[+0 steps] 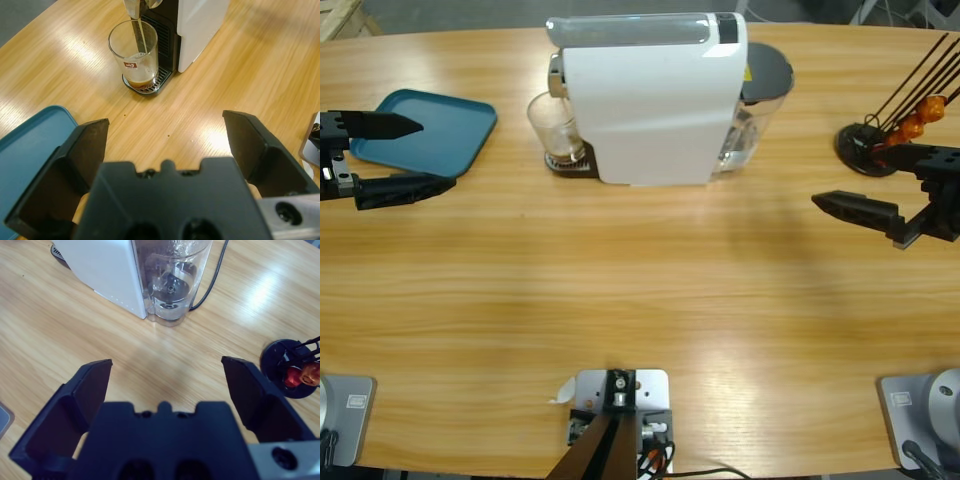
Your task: Pour coffee
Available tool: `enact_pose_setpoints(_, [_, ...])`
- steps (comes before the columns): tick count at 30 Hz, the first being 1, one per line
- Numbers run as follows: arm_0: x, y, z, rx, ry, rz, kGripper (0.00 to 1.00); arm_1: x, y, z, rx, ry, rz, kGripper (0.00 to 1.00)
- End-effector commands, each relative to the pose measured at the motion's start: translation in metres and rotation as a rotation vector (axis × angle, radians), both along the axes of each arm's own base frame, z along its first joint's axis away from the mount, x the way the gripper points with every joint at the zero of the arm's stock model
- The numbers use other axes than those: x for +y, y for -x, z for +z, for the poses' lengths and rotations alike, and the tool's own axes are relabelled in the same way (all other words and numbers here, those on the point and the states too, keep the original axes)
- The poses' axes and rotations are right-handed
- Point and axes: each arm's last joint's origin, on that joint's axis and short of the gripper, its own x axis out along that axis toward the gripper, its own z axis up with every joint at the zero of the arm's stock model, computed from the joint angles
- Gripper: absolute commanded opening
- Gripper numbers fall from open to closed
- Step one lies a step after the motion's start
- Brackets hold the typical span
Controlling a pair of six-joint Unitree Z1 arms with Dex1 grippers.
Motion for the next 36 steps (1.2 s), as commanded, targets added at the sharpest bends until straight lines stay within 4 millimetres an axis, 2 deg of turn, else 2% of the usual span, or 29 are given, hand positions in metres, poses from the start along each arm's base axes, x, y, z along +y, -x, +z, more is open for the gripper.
enact_pose_setpoints(1, [0.0015,0.0014,-0.0129,0.044,-0.024,0.011,1.000,-0.0014,0.0042,-0.0121,0.032,0.016,0.005,1.000])
enact_pose_setpoints(36, [0.0040,0.0076,-0.0104,0.026,-0.019,0.016,0.996,-0.0007,0.0038,-0.0134,0.038,0.018,0.012,1.000])
